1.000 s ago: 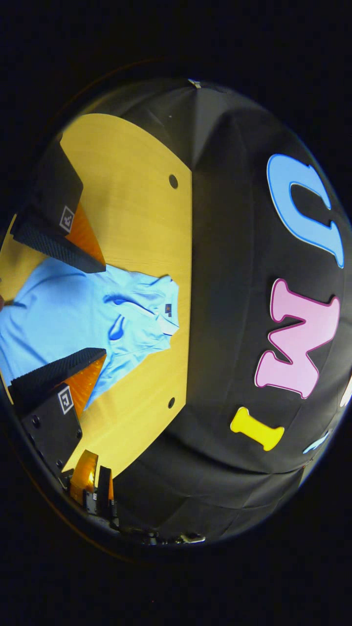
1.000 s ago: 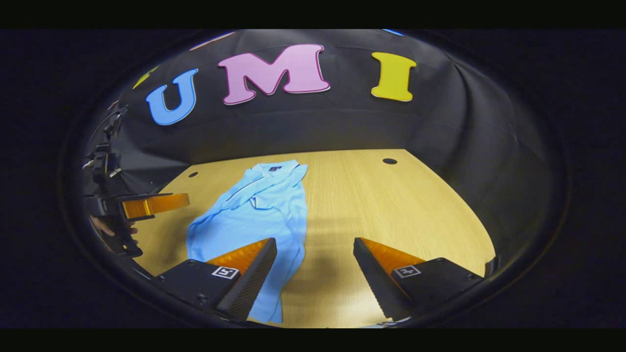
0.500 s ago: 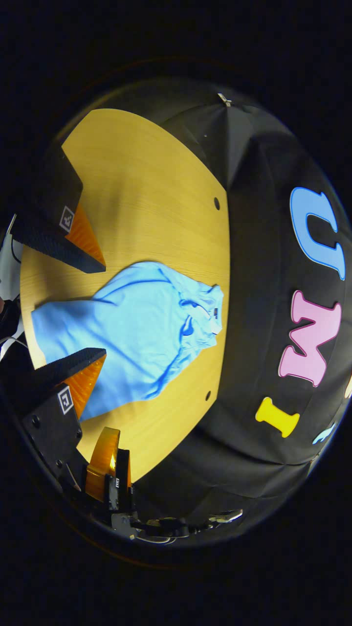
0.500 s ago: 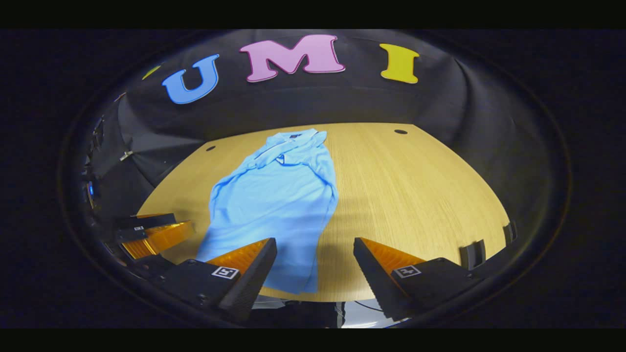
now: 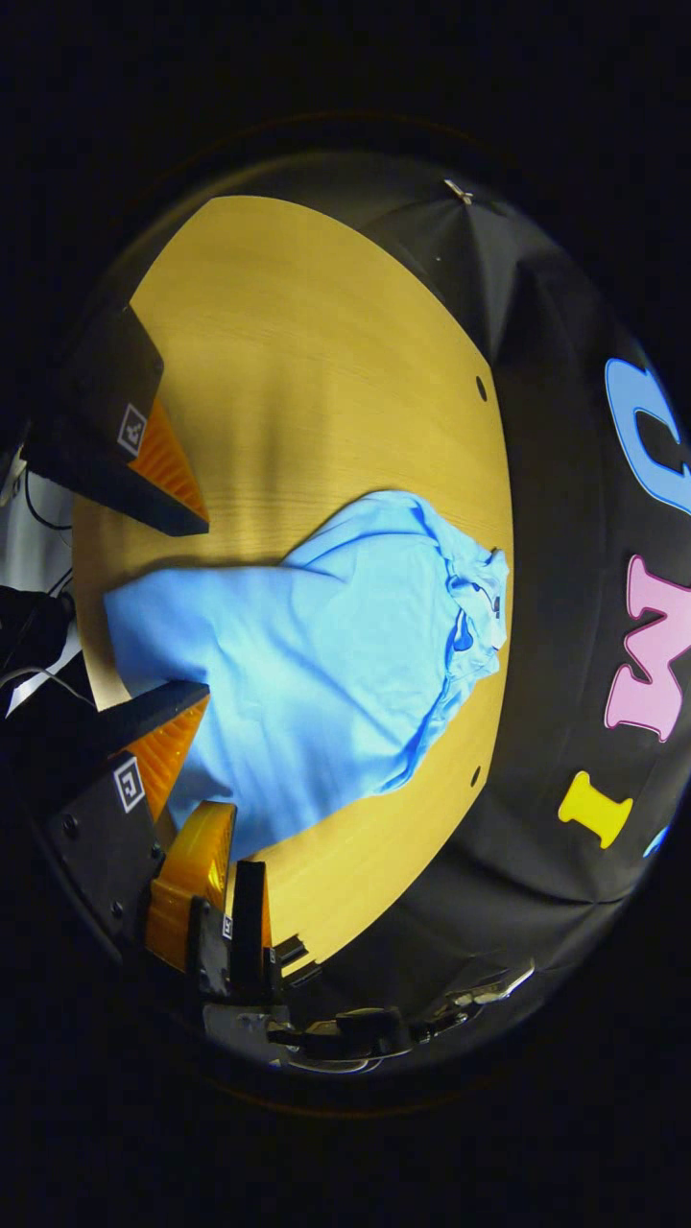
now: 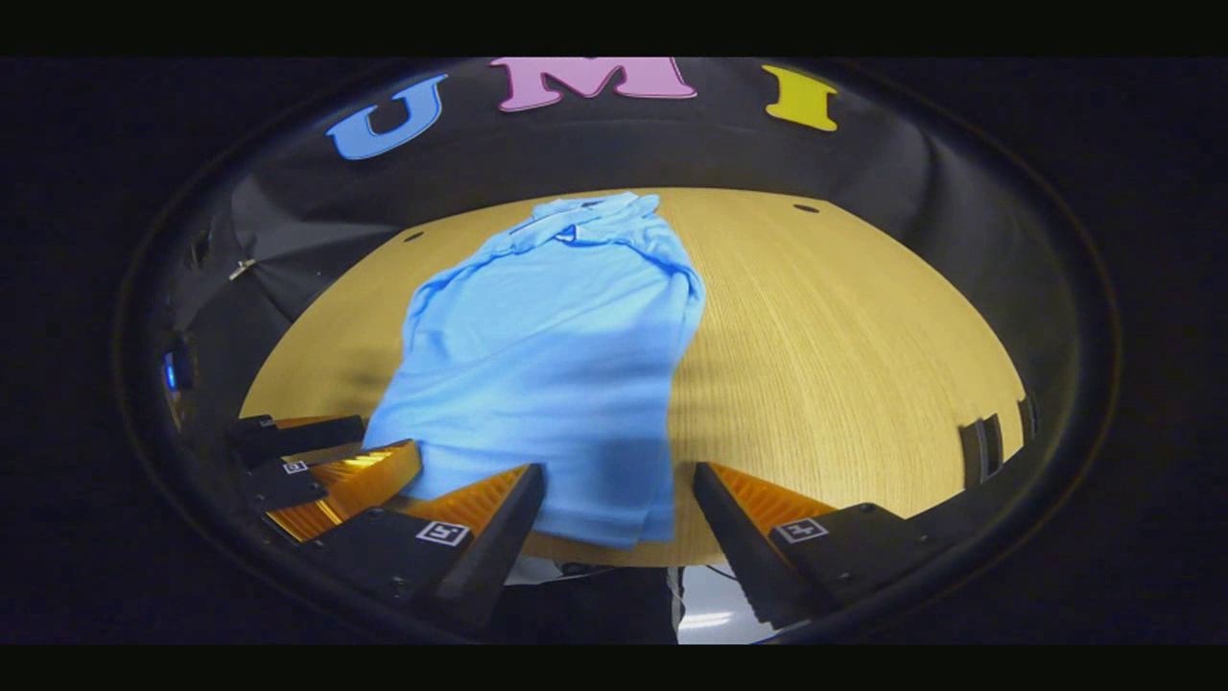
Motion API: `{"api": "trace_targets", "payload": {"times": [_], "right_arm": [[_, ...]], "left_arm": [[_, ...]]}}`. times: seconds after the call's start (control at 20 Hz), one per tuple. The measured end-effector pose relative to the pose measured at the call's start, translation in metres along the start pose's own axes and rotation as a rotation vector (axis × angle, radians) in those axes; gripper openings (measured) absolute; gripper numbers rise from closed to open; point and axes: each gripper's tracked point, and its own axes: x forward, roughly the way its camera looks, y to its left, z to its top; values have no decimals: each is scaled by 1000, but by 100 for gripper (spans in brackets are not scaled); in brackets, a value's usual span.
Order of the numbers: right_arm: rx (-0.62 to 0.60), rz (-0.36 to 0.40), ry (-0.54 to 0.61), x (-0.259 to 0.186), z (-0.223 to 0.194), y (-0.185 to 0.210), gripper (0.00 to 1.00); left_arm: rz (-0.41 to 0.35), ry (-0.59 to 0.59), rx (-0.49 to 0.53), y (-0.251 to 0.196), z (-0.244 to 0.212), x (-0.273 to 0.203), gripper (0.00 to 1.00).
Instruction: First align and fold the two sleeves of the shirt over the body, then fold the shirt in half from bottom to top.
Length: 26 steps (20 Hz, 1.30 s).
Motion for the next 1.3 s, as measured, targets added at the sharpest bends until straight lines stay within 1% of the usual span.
{"api": "trace_targets", "payload": {"times": [0.1,0.15,0.2,0.25,0.3,0.35,0.4,0.45,0.5,0.55,0.6,0.65,0.75,0.85,0.95,1.1,1.15,1.25,1.3], "right_arm": [[-43,-11,-3,0,-2,0,99],[-71,-28,-10,1,-1,-2,98],[-80,-19,-5,-1,-2,0,89],[-81,-11,-2,0,-1,3,87],[-83,-12,5,2,0,3,77],[-79,-14,8,3,1,3,65],[-69,-9,10,4,2,4,42],[-58,-3,15,8,3,6,26],[-48,-4,20,8,3,5,28],[-48,2,29,7,4,7,10],[-54,10,40,8,4,7,6],[-63,25,50,9,4,8,6],[-60,48,64,9,4,7,6],[-56,67,85,8,4,8,6],[-78,86,116,10,4,9,6],[-132,108,151,11,6,10,11],[-135,114,163,11,7,10,11],[-121,128,189,13,7,10,0],[-120,135,197,13,10,9,0]], "left_arm": [[22,2,19,4,-2,3,96],[44,3,37,6,-5,4,93],[54,-1,59,6,-5,4,89],[44,-8,83,3,-4,4,81],[23,-16,100,-4,-3,8,78],[10,-19,109,-7,-2,9,64],[-6,-17,109,-11,-3,9,57],[-20,-14,97,-14,-3,10,46],[-36,-7,74,-17,-3,10,36],[-52,1,46,-20,-3,11,23],[-64,8,18,-21,-3,10,21],[-72,14,-9,-21,-2,10,16],[-89,27,-55,-21,-1,8,12],[-96,39,-74,-21,-1,8,10],[-92,46,-85,-21,-2,8,7],[-68,50,-103,-21,-1,9,7],[-60,55,-107,-22,-1,9,7],[-52,67,-117,-21,1,8,7],[-52,66,-138,-21,4,7,7]]}}
